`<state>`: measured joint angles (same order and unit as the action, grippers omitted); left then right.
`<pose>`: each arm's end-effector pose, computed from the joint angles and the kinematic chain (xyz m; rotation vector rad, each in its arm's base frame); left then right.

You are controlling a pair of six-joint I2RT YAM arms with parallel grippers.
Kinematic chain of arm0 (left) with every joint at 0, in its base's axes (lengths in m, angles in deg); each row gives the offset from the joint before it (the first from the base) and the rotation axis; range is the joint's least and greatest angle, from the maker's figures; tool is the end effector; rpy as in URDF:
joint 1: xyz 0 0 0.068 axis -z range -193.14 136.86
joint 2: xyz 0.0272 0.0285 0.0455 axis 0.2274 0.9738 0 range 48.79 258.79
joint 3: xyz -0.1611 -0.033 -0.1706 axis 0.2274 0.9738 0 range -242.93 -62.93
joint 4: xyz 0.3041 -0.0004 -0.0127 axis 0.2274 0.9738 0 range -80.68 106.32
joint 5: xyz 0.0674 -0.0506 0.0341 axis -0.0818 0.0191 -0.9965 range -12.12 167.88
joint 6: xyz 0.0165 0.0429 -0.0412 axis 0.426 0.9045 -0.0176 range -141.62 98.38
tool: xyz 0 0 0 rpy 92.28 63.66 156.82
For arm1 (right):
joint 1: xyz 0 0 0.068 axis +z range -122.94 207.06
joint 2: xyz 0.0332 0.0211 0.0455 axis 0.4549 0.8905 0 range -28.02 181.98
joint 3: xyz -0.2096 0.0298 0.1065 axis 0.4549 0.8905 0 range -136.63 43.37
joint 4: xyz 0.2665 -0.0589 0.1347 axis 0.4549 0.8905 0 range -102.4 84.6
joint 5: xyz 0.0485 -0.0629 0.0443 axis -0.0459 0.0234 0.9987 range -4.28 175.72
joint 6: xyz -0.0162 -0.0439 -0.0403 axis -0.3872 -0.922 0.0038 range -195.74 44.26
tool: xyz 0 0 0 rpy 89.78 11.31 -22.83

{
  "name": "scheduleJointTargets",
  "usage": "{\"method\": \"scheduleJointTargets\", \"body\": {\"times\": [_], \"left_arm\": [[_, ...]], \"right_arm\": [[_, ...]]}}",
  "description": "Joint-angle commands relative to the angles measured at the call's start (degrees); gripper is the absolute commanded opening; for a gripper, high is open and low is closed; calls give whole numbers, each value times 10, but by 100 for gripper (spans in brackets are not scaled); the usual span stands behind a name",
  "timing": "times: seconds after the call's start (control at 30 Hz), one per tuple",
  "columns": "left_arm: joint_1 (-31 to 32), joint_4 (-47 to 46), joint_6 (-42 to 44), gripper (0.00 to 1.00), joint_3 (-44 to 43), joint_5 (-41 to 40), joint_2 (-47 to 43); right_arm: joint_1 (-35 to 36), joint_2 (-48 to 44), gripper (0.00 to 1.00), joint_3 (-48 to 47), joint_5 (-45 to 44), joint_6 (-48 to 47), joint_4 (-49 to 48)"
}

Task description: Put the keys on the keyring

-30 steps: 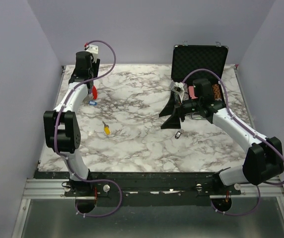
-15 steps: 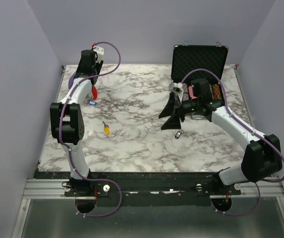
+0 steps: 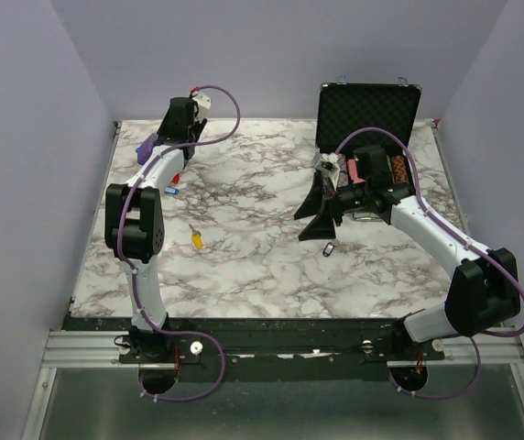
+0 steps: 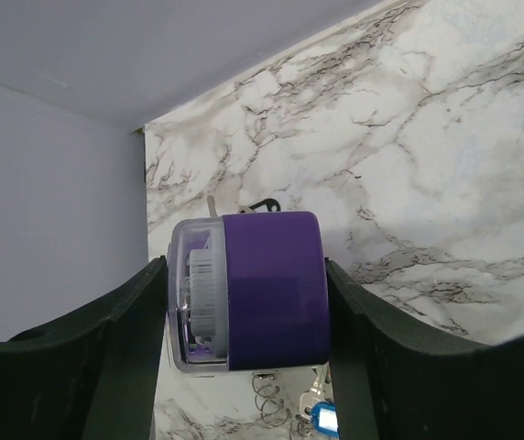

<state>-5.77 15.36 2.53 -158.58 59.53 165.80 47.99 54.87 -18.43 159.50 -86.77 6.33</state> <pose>0.5177 -0.0522 0.2113 0.3632 2.0288 0.5096 0.3121 0.1672 0.2343 -1.1841 1.6698 1.5223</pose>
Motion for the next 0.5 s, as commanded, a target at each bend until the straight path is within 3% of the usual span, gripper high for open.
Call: {"method": "scheduleJointTargets", "body": {"times": [0.0, 0.47], "left_arm": [[-3, -37, 28, 0, 27, -38, -25], [13, -57, 5, 0, 82, -59, -45]], "right_arm": [[-3, -5, 100, -18, 22, -10, 11], [-5, -12, 100, -19, 31, -11, 12]]}}
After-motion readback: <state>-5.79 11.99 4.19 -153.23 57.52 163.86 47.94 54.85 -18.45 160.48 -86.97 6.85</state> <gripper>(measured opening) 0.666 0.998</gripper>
